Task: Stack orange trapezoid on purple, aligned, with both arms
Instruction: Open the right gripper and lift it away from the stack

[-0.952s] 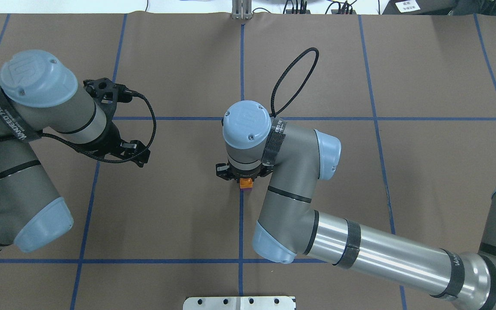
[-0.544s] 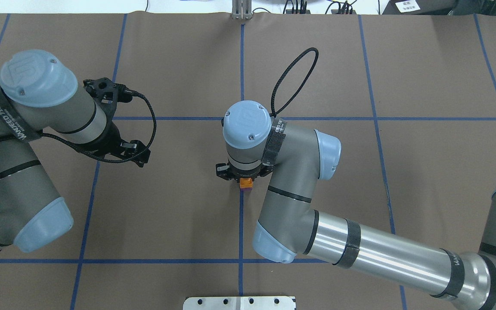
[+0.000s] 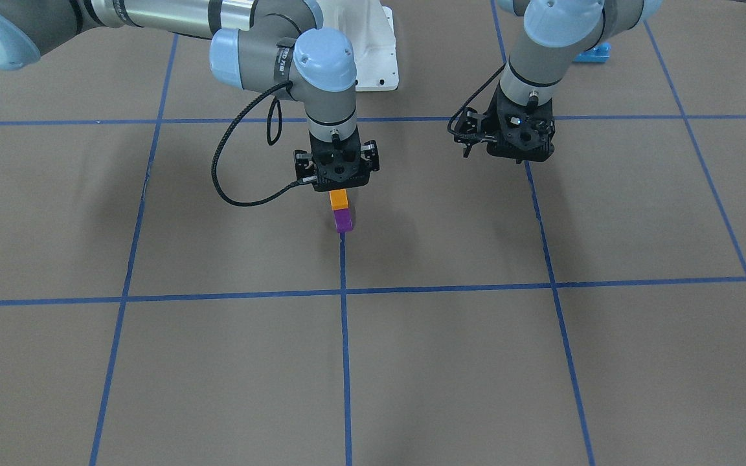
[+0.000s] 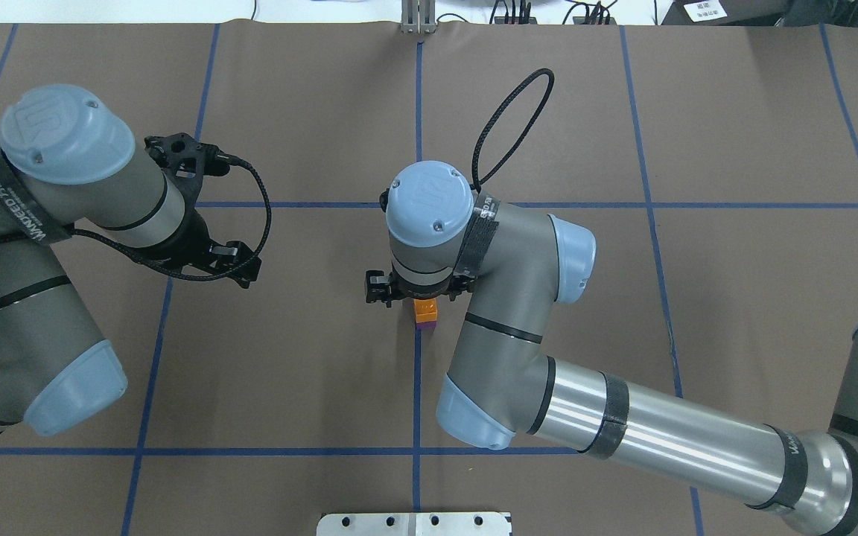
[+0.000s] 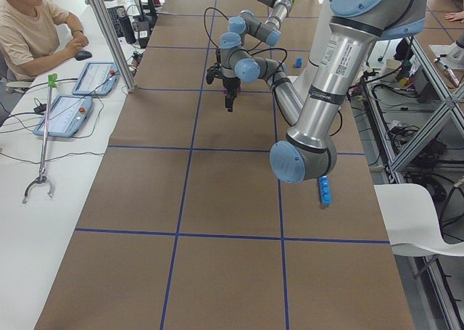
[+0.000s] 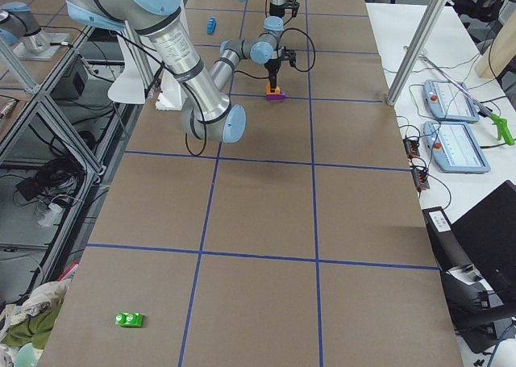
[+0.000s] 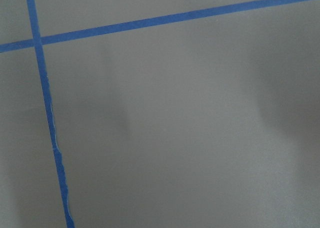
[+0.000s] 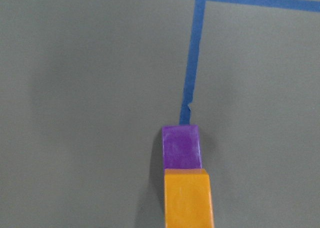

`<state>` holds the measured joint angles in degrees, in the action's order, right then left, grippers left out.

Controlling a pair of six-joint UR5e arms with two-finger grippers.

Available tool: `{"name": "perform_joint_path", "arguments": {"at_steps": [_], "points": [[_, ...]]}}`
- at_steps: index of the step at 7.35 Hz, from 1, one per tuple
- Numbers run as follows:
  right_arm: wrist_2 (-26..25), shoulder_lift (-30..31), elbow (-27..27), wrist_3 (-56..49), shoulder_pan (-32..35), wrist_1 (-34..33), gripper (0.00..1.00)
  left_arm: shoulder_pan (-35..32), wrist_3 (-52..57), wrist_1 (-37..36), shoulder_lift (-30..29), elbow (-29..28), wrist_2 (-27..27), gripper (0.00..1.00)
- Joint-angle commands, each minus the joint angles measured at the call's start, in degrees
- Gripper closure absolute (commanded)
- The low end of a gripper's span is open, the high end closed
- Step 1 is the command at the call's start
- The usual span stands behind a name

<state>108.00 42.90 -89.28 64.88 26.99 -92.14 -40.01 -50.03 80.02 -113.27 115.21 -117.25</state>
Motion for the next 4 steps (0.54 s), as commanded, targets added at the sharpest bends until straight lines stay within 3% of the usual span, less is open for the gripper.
{"name": "perform_joint_path", "arguments": {"at_steps": [1, 4], "points": [[3.07, 4.08, -9.28, -0.1, 3.57, -4.6, 0.0, -2.34, 1.68, -0.21, 2.07, 1.77, -0.17, 0.0], [7.99, 25.4, -27.13, -9.55, 11.73, -4.63, 0.0, -10.84, 20.07, -0.21, 13.04, 5.37, -0.35, 0.0]]}}
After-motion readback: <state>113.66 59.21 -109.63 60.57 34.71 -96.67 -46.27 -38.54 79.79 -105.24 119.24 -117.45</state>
